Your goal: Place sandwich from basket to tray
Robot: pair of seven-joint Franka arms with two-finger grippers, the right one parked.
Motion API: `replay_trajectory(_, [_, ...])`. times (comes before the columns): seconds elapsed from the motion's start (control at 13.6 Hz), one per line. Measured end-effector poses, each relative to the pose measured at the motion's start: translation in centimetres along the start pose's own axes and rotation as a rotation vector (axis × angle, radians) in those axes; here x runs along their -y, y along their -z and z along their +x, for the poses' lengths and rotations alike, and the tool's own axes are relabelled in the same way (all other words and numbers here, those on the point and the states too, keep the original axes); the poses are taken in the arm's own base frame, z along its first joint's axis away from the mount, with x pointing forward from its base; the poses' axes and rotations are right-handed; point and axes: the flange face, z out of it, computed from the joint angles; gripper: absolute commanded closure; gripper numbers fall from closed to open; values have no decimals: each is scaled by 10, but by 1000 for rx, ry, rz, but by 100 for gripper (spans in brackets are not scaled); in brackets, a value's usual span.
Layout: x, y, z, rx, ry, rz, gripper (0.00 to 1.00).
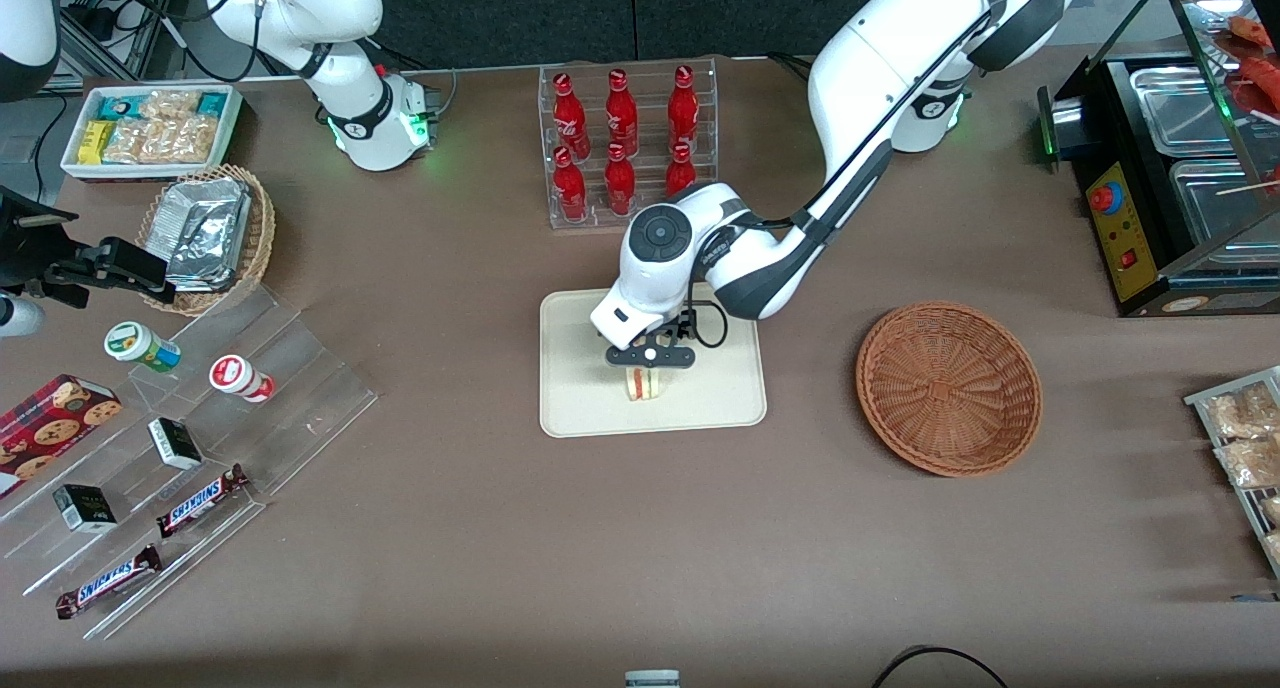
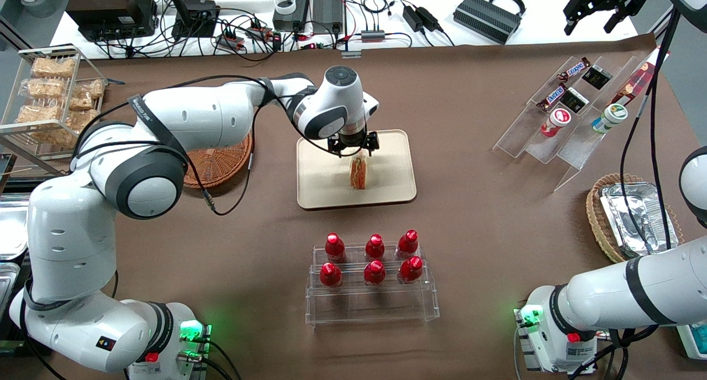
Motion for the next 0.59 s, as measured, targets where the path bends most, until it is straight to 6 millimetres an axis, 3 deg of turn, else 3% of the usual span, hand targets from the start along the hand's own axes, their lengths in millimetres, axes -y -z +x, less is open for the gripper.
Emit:
replay_trajectory(0.15, [3, 21, 7, 16, 20, 49, 1])
replay_trajectory(0.37, [13, 79, 27, -4, 139, 76, 1])
replay_trajectory(0.59, [52, 146, 54, -36, 259, 74, 1])
